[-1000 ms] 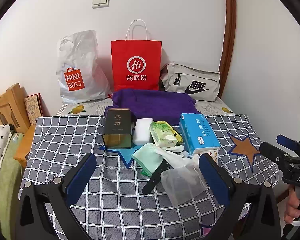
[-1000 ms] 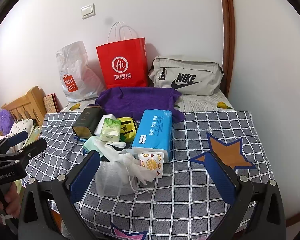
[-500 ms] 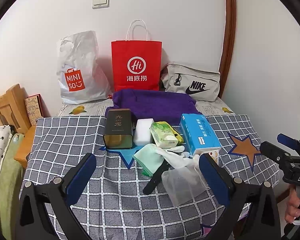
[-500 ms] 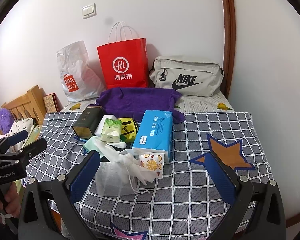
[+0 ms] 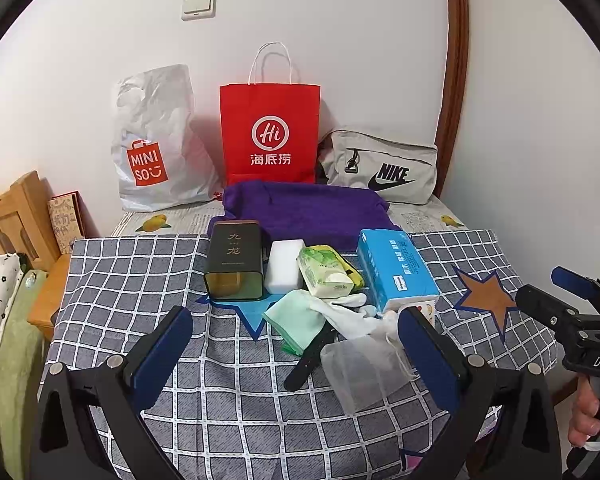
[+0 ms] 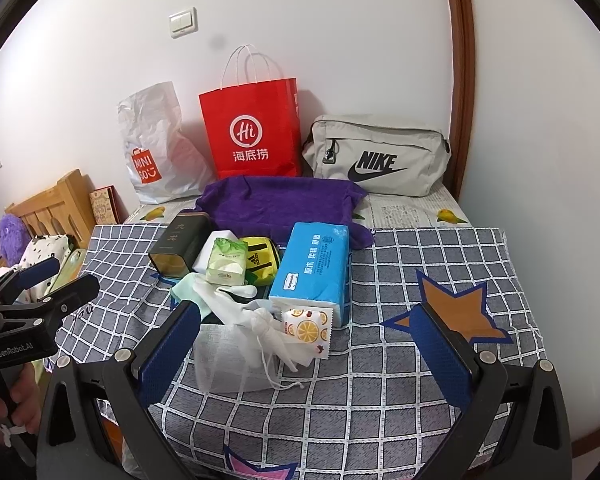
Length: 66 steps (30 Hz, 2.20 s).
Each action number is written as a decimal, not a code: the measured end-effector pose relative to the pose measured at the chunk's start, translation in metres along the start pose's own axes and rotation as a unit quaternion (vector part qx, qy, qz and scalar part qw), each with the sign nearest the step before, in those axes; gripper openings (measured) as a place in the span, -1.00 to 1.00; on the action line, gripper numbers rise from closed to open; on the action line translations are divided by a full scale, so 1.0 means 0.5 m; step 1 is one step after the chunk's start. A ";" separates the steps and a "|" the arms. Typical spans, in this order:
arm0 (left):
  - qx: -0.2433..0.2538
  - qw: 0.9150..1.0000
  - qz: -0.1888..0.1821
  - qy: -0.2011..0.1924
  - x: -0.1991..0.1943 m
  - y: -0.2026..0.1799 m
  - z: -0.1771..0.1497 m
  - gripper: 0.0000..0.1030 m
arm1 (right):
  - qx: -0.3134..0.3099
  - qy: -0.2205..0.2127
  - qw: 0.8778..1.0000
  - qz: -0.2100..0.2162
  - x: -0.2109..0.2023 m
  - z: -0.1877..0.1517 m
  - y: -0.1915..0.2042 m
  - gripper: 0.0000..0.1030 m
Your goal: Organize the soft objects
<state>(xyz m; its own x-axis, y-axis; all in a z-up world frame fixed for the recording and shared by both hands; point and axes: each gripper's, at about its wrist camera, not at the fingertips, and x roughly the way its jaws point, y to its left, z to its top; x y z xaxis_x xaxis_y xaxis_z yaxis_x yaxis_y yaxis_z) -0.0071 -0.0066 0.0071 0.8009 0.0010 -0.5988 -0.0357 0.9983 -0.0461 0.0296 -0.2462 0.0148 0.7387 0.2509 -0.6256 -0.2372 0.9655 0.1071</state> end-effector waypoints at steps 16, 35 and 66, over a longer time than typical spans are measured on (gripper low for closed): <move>-0.013 0.999 0.012 0.034 0.068 0.019 -0.022 1.00 | -0.008 0.028 1.000 0.005 0.067 -0.033 -0.014 0.99; -0.037 0.997 0.011 0.070 0.183 0.076 -0.044 1.00 | -0.051 0.074 0.994 0.064 0.260 -0.080 0.032 0.41; 0.002 0.993 -0.045 0.111 0.326 -0.003 0.016 1.00 | -0.049 0.096 0.991 0.081 0.283 -0.051 0.010 -0.54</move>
<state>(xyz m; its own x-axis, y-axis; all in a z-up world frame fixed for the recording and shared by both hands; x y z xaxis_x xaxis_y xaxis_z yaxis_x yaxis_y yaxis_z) 0.1282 -0.0073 -0.0838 0.6486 -0.1013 -0.7544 0.0329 0.9939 -0.1052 0.1167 -0.2074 -0.0929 0.5548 0.3749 -0.7427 -0.4103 0.8999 0.1477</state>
